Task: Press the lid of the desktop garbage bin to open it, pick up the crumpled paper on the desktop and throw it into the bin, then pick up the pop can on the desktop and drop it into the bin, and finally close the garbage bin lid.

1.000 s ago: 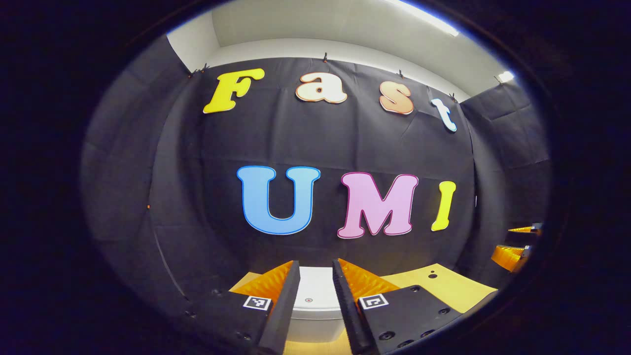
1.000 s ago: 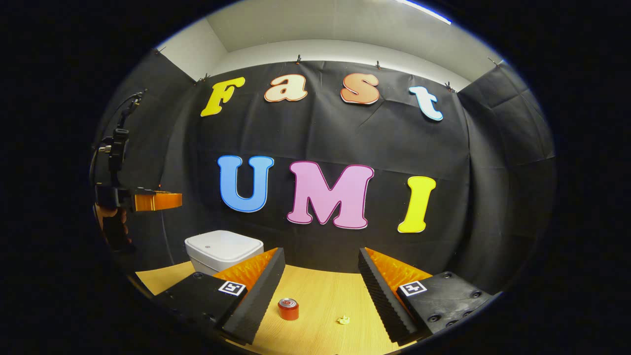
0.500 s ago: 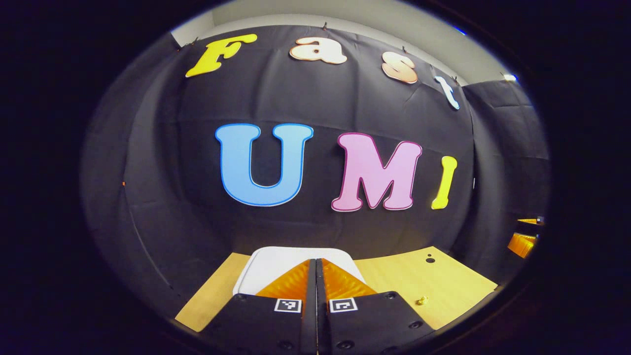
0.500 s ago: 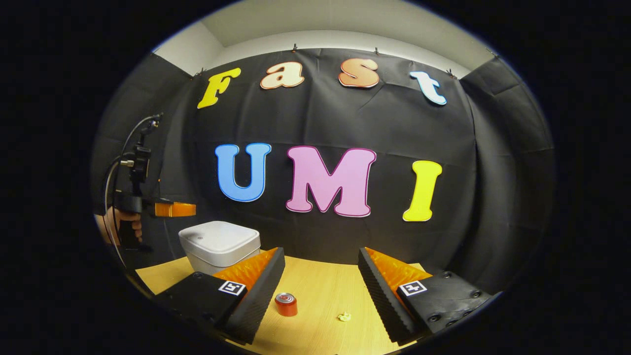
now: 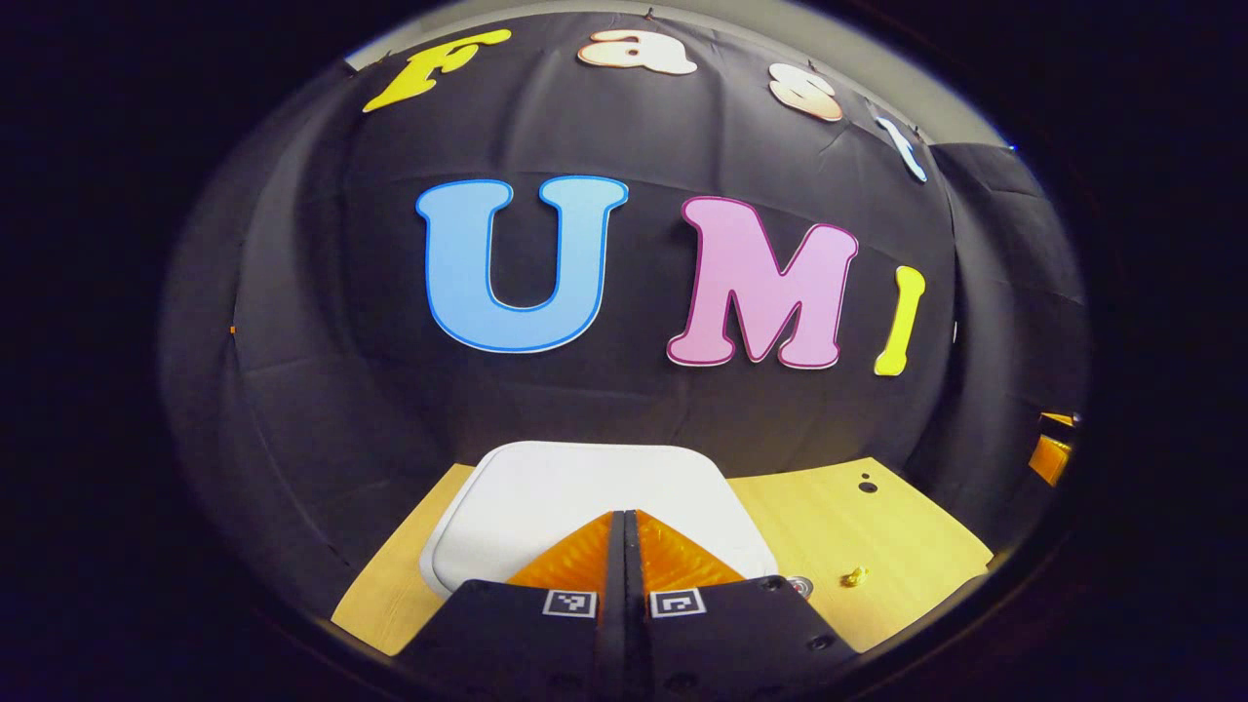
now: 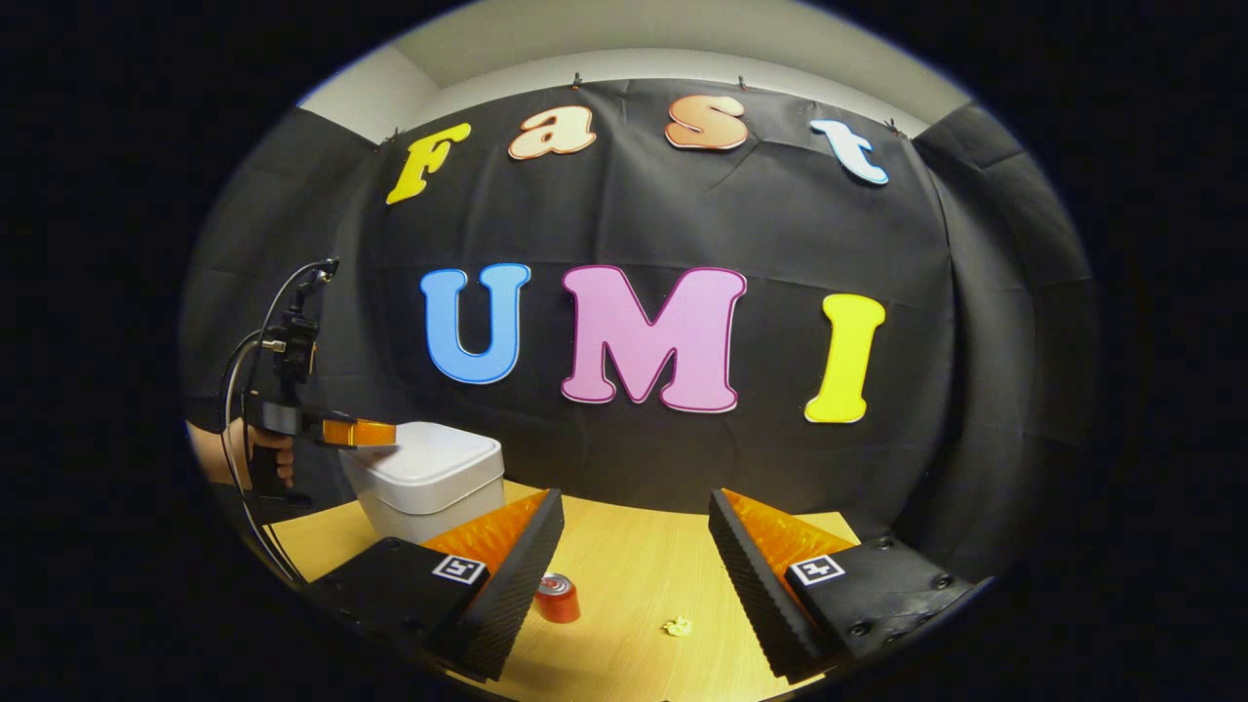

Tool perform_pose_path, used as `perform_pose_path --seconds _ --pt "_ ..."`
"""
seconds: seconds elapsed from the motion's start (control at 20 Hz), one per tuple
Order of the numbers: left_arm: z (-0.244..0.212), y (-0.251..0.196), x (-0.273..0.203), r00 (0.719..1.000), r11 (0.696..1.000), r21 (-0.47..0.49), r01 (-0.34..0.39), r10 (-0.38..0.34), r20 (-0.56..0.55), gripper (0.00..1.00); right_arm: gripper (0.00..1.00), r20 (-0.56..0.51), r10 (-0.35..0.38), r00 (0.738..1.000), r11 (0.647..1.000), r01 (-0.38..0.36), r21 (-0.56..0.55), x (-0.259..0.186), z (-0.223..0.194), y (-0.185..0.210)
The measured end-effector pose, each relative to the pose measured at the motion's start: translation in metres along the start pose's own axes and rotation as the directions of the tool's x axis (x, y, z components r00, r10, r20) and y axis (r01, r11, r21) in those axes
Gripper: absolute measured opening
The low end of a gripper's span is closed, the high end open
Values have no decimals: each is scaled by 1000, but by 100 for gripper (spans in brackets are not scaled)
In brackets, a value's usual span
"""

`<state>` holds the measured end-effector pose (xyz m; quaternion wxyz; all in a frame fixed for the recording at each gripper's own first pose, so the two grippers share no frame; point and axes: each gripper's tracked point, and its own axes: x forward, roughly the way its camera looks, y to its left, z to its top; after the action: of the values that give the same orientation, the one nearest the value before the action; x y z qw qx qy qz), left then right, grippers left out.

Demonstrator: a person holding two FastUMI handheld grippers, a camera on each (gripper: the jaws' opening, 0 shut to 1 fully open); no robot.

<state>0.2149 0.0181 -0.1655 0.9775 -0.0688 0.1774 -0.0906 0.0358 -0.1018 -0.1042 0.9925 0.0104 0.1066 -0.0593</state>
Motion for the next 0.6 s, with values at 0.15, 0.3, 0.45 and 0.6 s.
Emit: perform_pose_path --seconds 0.15,0.3,0.45,0.6 --pt "-12 -4 4 999 998 42 43 -42 -23 6 96 -16 -43 999 999 43 1 -1 -4 -7" --pt "-15 -4 4 997 995 59 75 -73 -32 7 96 -30 -95 995 995 96 12 -8 -5 -14" --pt "-20 -3 2 996 995 34 90 -90 2 7 96 -43 -124 991 992 125 3 -13 -8 -15" --pt "-11 -4 0 995 994 58 98 -99 19 6 96 -37 -151 988 988 152 23 -20 -3 -14"
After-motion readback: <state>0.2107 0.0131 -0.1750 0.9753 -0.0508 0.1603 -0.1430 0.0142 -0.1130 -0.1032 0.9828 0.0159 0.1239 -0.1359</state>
